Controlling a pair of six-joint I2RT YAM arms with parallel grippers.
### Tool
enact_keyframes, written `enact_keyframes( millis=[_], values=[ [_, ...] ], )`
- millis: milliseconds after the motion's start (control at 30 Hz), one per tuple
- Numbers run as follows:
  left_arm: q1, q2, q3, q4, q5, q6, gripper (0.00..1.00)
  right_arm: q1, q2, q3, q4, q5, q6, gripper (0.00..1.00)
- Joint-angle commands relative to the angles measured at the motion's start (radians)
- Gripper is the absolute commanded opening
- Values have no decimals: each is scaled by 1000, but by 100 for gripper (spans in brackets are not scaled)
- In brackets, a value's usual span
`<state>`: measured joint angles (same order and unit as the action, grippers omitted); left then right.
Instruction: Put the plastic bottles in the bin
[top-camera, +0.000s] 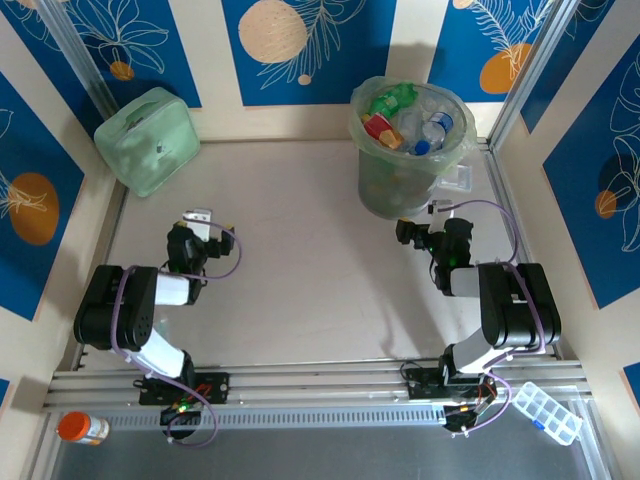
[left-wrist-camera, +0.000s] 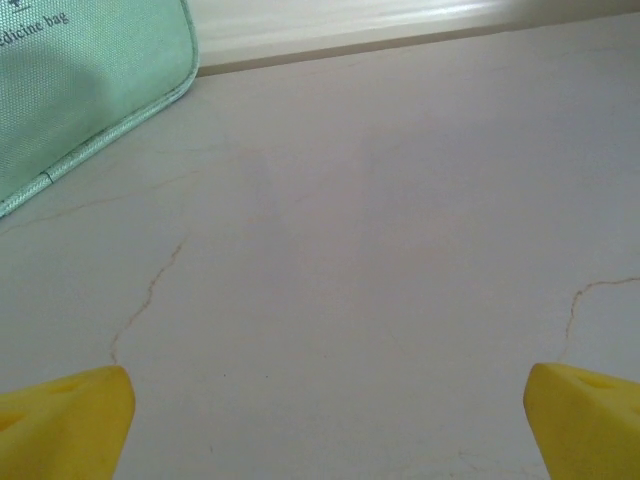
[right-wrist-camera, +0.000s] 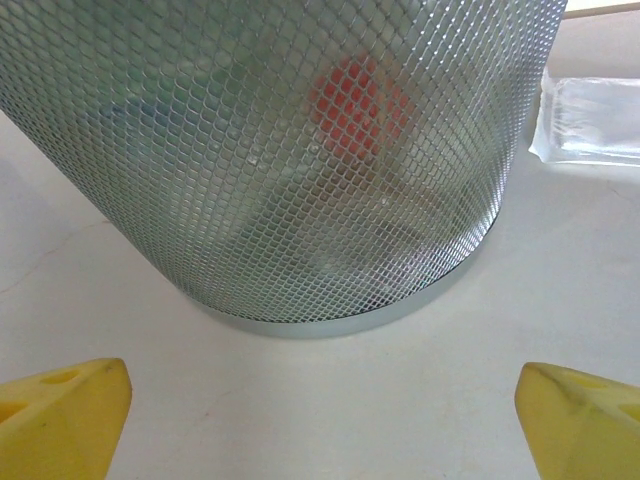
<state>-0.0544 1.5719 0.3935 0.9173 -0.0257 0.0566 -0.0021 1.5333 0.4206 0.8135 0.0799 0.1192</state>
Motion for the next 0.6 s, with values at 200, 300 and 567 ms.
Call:
enact_keyframes(
  millis=[200,300,567],
  values=[
    [-1,-12,-12,3,26,-8,99,5,-12,-4,-6,13,-20,99],
    [-1,-11,-10,-1,26,-10,99,4,-12,-4,-7,12,-19,99],
    [-1,-11,-10,0,26,-9,99,16,-11,-6,3,85,-3,99]
  ],
)
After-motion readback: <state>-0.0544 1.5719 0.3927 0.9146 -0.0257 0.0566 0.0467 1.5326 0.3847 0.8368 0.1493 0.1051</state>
